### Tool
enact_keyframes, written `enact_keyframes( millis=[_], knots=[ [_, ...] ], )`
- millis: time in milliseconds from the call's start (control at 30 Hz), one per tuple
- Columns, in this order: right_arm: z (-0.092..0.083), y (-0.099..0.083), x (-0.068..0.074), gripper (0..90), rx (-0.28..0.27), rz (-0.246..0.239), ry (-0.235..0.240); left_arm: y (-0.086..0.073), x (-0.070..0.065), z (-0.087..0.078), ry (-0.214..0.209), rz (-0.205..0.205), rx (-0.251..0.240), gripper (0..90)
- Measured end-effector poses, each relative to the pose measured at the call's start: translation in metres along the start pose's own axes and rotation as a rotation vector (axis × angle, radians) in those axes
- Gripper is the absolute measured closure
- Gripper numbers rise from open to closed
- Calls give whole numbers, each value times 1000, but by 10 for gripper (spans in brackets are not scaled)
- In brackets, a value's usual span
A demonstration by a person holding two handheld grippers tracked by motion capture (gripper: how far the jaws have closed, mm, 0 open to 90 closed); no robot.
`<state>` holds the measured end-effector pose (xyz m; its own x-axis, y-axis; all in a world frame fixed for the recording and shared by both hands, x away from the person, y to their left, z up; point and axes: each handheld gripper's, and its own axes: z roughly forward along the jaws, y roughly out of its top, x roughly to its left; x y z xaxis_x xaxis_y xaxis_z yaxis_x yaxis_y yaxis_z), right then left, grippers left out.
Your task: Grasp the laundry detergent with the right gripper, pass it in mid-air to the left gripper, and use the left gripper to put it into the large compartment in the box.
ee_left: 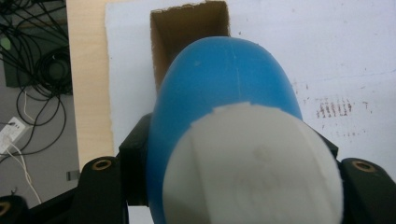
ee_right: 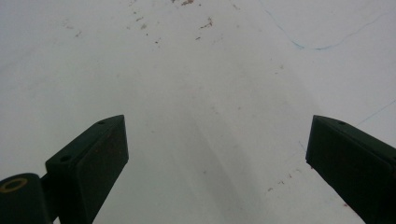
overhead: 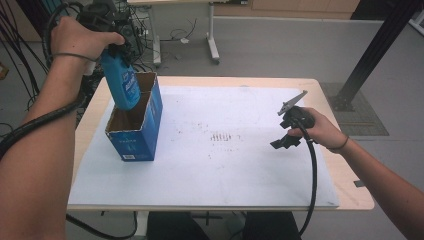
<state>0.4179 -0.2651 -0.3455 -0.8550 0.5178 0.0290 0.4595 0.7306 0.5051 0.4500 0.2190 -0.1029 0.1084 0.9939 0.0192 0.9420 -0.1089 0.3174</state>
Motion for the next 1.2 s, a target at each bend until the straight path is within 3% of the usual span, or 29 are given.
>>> enact_keyframes(
  millis=[667,1200],
  knots=[
    [2,0,0,56,3,3,7,-10,-1,49,0,5,90,377],
    [1,0,0,56,-2,3,10,-21,6,80,-7,-18,135,377]
  ],
)
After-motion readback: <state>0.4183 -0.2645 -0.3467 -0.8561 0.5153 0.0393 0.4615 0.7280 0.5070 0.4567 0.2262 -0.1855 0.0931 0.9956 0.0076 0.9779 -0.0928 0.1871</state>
